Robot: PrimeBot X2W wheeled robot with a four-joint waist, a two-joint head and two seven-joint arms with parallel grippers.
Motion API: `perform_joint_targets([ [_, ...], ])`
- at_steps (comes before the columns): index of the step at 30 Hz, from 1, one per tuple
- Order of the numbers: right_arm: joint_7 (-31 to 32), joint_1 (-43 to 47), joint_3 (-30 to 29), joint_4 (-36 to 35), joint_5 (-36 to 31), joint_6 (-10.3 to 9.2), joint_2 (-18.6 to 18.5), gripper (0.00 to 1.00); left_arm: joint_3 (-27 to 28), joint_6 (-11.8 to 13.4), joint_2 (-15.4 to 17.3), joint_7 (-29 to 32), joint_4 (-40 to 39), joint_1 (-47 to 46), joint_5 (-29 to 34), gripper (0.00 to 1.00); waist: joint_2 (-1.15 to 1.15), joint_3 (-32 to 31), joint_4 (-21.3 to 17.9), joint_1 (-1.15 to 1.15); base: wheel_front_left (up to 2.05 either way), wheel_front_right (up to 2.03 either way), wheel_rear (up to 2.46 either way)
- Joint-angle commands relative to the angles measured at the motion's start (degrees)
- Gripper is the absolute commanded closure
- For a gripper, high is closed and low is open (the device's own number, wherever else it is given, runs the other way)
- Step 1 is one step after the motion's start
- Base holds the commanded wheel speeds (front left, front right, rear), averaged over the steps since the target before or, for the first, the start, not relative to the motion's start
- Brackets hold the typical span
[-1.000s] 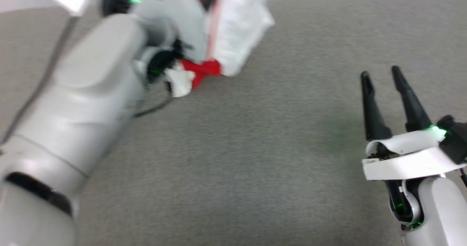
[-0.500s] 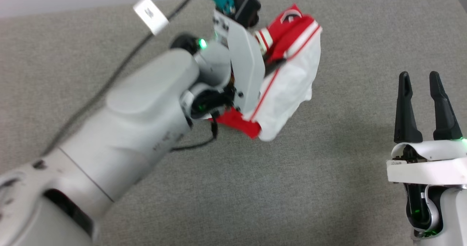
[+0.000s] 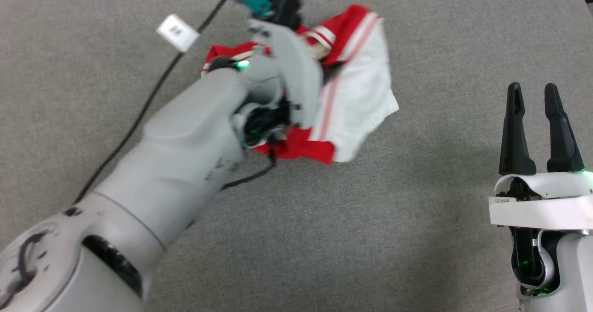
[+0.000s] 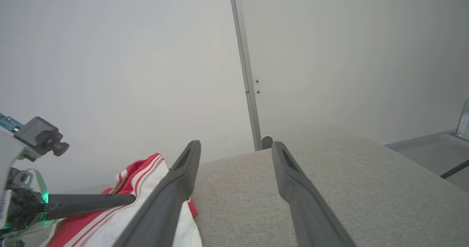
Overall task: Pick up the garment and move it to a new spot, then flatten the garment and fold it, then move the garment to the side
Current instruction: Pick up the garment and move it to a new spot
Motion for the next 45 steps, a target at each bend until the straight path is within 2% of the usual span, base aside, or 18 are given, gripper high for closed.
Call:
perform_joint_targets([
  [1, -0.25, -0.31, 0.04, 0.02, -0.07, -0.03, 0.23, 0.00, -0.43, 0.07, 0.68, -0.27, 1.21, 0.93, 0.00, 1.00, 0.00, 0.41, -0.17, 0.00, 0.00, 0.00, 0.00],
  [7, -0.26, -1.52, 0.74, 0.04, -0.01, -0.04, 0.32, 0.00, -3.14, 0.07, 2.27, 0.22, 3.44, 1.49, 0.93, 1.00, 0.00, 1.26, 0.23, 0.00, 0.00, 0.00, 0.00],
  [10, -0.26, -2.31, 0.95, 0.12, -0.49, -0.03, 0.33, 0.00, -3.79, 0.07, 2.40, -0.23, 2.95, 1.01, 0.51, 0.43, 0.00, 1.61, 0.68, 0.00, 0.00, 0.00, 0.00],
  [11, -0.26, -2.48, 0.97, 0.19, -0.66, -0.03, 0.32, 0.00, -3.76, 0.07, 2.41, -0.55, 2.50, 0.75, 0.15, 0.00, 0.00, 1.63, 0.91, 0.00, 0.00, 0.00, 0.00],
  [16, -0.26, -2.21, 1.69, 1.00, -1.55, -0.04, 0.15, 0.00, -3.13, 0.07, 3.10, -2.01, -0.13, 0.22, -2.09, 0.00, 0.00, 0.31, 2.47, 0.00, 0.00, 0.00, 0.00],
  [21, -0.26, -1.43, 2.72, 2.49, -2.01, -0.04, -1.52, 0.00, -2.74, 0.06, 4.58, -4.81, -3.96, 0.73, -3.65, 0.00, 0.00, -2.74, 4.89, 0.00, 0.00, 0.00, 0.00],
  [27, -0.25, 0.22, 3.76, 5.43, -2.66, -0.03, -4.34, 0.00, -4.38, 0.06, 7.90, -12.76, -7.05, 2.67, -0.79, 0.00, 0.00, -7.03, 8.91, 0.00, 0.00, 0.00, 0.00],
  [30, -0.25, 1.24, 4.02, 7.31, -2.82, -0.04, -5.70, 0.00, -6.06, 0.06, 9.43, -17.63, -6.63, 5.62, 1.56, 0.00, 0.00, -9.19, 10.94, 0.00, 0.00, 0.00, 0.00],
  [38, 0.26, 4.50, 3.02, 11.70, -2.71, -0.04, -9.29, 0.00, -6.54, 0.05, 11.49, -27.11, -4.24, 16.53, 1.19, 0.00, 0.00, -13.78, 16.24, 0.00, 0.00, 0.00, 0.00],
  [43, 1.80, 8.88, 0.44, 11.77, -2.93, -0.04, -11.15, 0.00, -3.47, 0.08, 12.76, -30.05, -2.97, 24.01, 1.36, 0.00, 0.00, -16.50, 19.77, 0.00, 0.00, 0.00, 0.00],
  [45, 2.35, 10.86, -0.93, 11.19, -3.00, -0.04, -11.63, 0.00, 0.13, 0.71, 13.51, -30.22, -3.94, 26.28, 2.75, 0.00, 0.00, -17.23, 20.93, 0.00, 0.00, 0.00, 0.00],
])
